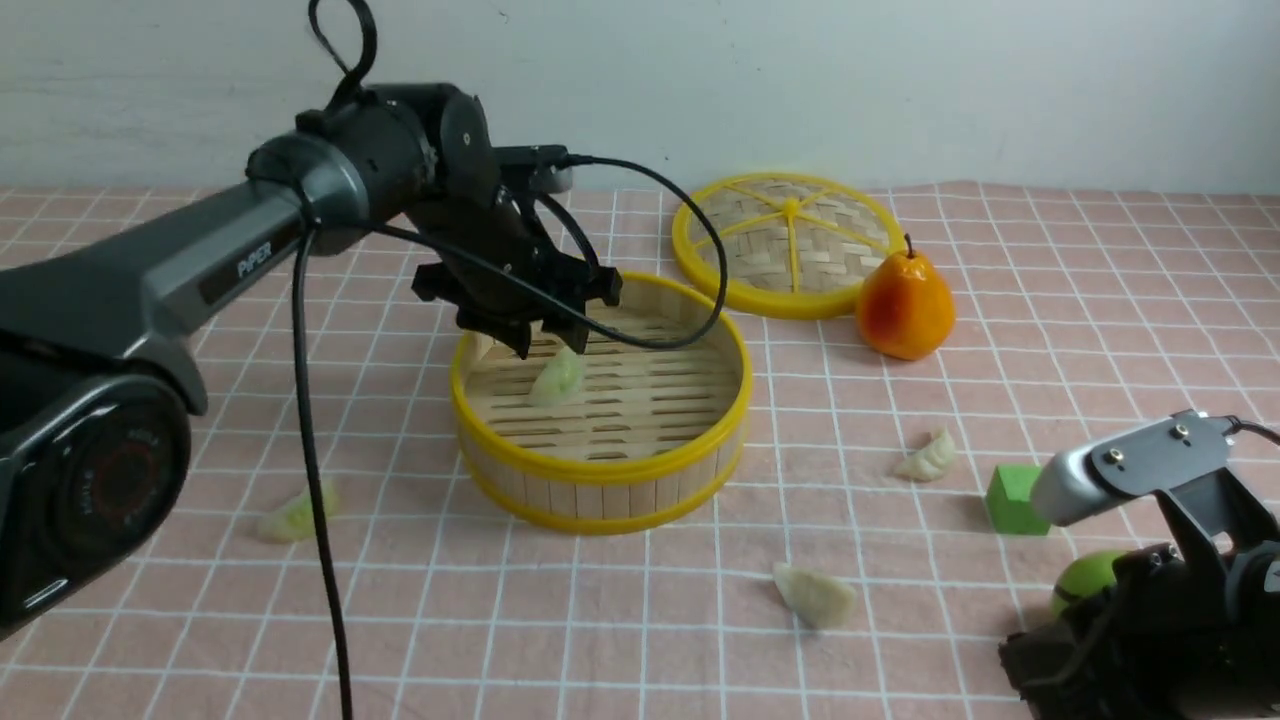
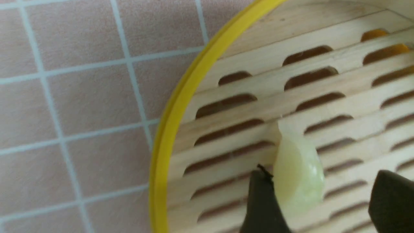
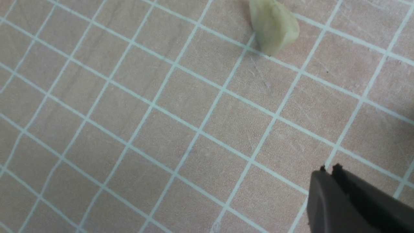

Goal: Put the dumplings into the steamer on the table with the pink tablecloth.
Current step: 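Reach for and grasp a dumpling on the table with the left gripper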

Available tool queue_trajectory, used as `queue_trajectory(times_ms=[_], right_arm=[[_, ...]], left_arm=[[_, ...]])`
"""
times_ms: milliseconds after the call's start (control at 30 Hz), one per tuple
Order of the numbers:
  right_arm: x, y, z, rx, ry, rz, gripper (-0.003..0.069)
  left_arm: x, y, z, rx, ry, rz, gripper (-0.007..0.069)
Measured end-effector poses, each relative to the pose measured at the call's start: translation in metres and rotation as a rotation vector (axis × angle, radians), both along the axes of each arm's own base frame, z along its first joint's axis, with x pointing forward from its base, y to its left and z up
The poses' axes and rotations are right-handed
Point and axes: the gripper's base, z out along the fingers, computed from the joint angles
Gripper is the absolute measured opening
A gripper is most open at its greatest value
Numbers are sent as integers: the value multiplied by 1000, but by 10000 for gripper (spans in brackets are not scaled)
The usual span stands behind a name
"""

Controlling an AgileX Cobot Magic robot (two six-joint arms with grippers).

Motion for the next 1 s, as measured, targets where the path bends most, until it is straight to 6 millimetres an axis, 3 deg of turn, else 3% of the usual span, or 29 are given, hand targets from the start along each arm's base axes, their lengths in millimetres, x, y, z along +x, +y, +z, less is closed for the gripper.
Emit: queue_trajectory(times_ms=[133, 200, 267, 333, 367, 400, 433, 467, 500, 533, 567, 800, 1000], right_arm=[[0, 0, 0, 0, 0, 0, 33], [0, 0, 0, 0, 0, 0, 34], [0, 0, 0, 1, 1, 0, 36], [-1, 0, 0, 1, 6, 3, 38], [-1, 0, 0, 2, 11, 5, 40], [-1, 0, 0, 2, 13, 6, 40], [-2, 1, -1, 3, 25, 12, 42], [-3, 1, -1, 4, 28, 13, 43], [-3, 1, -1, 4, 28, 13, 43], [-3, 1, -1, 4, 29, 14, 43], [-2, 1, -1, 4, 27, 13, 45], [-2, 1, -1, 7, 25, 9, 53], [-2, 1, -1, 10, 26, 7, 55]], left_arm=[[-31, 24, 72, 141, -39, 60, 456], [-43, 36, 94, 194, -70, 105, 452], [-55, 51, 100, 230, -65, 151, 447], [-61, 62, 83, 251, 9, 170, 447], [-64, 69, 62, 267, 78, 176, 447], [-64, 69, 58, 265, 86, 176, 447], [-68, 78, 19, 285, 178, 171, 447], [-71, 82, -1, 294, 214, 163, 447], [-72, 83, -5, 296, 220, 163, 447], [-76, 87, -29, 306, 248, 148, 447], [-79, 89, -38, 309, 249, 141, 447], [-78, 93, -54, 318, 174, 128, 447], [-72, 112, -71, 288, 220, 215, 428]])
